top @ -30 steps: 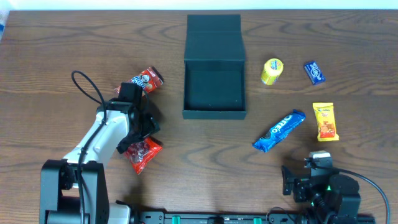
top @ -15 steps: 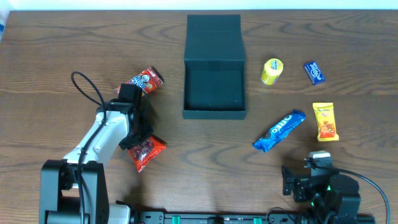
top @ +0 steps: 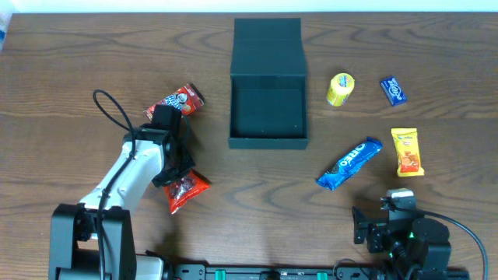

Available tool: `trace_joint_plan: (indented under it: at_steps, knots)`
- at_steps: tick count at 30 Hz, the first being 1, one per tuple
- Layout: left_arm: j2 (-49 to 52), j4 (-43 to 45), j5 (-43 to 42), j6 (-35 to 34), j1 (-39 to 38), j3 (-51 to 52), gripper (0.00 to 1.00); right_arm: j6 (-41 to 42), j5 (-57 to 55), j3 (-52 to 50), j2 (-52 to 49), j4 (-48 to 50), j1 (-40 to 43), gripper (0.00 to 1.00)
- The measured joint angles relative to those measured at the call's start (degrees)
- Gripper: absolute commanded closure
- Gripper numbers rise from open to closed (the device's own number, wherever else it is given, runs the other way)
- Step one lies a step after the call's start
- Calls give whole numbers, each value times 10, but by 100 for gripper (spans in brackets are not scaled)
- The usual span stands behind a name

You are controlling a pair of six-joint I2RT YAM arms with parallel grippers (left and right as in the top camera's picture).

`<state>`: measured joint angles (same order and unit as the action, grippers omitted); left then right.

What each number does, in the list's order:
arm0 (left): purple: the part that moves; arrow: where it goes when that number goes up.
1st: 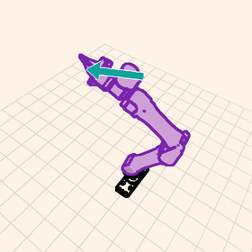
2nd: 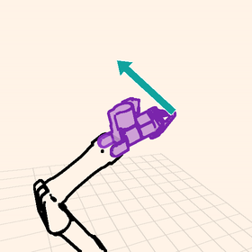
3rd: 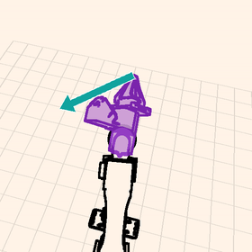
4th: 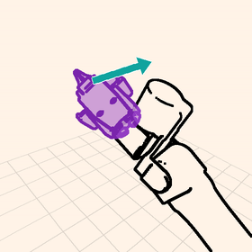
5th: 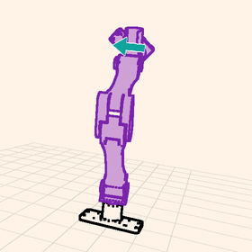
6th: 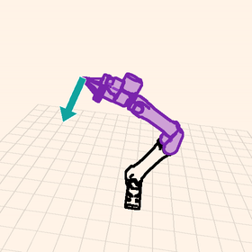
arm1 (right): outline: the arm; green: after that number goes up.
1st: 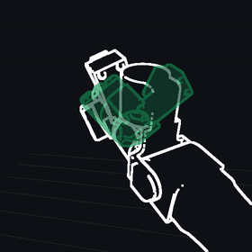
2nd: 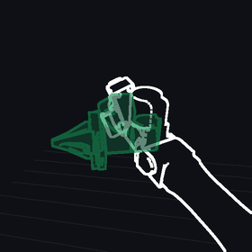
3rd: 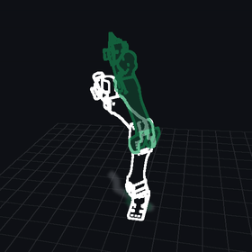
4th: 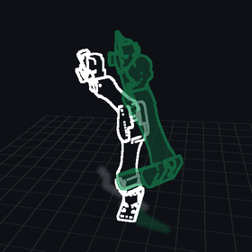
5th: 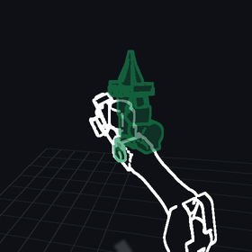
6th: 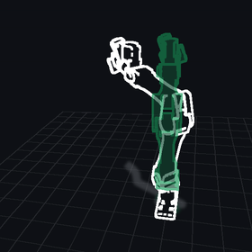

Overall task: Pack container
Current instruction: 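Lift the red Hacks bag with the left gripper toward the black box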

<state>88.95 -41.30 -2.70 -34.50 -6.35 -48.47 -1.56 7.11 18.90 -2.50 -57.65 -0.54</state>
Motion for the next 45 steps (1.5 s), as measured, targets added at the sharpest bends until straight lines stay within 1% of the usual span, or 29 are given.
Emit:
trace_joint_plan:
  at_steps: [2,6,11,13,15,24,28,31,37,45]
  knots:
    - [-3,-1,-3,0,-3,0,82,0,0,0,0,0,0,1]
    - [-14,-5,-11,-1,-5,2,86,0,0,0,0,0,0,1]
    - [-35,-16,-18,0,-5,3,88,0,0,0,0,0,0,1]
    - [-42,-19,-19,0,-5,3,93,0,0,0,0,0,0,1]
    - [-51,-22,-19,-2,-6,3,94,0,0,0,0,0,0,1]
    - [-66,-61,-18,-2,-14,1,94,0,0,0,0,0,0,1]
    - [-66,-81,-14,-2,-29,-18,94,0,0,0,0,0,0,1]
    - [-66,-108,-7,-2,-44,-50,94,0,0,0,0,0,0,1]
    - [-66,-188,19,-2,-82,-161,94,0,0,0,0,0,0,1]
    - [-56,-313,68,5,-159,-352,94,0,0,0,0,0,0,1]
